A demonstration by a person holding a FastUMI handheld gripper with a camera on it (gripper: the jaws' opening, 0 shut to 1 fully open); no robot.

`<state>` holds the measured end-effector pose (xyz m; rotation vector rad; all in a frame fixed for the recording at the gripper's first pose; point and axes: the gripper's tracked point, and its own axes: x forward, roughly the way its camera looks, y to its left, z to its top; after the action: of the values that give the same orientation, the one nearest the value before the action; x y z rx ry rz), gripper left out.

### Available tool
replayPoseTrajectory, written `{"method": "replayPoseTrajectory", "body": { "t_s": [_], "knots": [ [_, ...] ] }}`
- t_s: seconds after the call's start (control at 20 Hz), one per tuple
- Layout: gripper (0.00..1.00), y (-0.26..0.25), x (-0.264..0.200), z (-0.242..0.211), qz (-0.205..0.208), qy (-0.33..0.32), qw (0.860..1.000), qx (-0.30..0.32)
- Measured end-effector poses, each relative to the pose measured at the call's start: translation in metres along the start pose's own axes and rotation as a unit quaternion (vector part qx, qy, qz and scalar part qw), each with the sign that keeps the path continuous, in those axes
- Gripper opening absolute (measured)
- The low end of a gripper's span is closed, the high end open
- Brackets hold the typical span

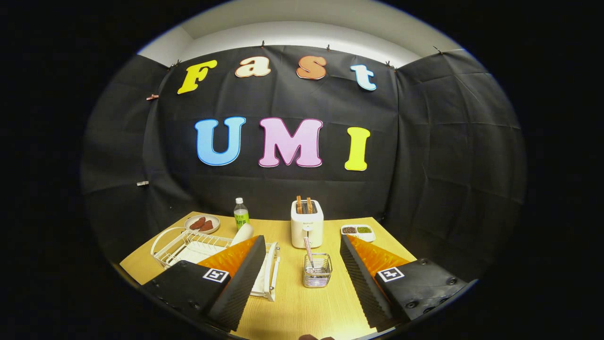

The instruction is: Take the plate from the dish rack, then take the spoon from the basket and place it into the plate.

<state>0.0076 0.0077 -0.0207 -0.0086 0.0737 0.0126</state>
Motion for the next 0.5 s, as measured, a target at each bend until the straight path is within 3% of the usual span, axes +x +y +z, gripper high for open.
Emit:
{"method": "replayPoseTrajectory", "body": {
  "t_s": [0.5],
  "knots": [
    [0.98,0.023,0.006,0.0,0.022,0.002,1.0,-0.006]
  ]
}}
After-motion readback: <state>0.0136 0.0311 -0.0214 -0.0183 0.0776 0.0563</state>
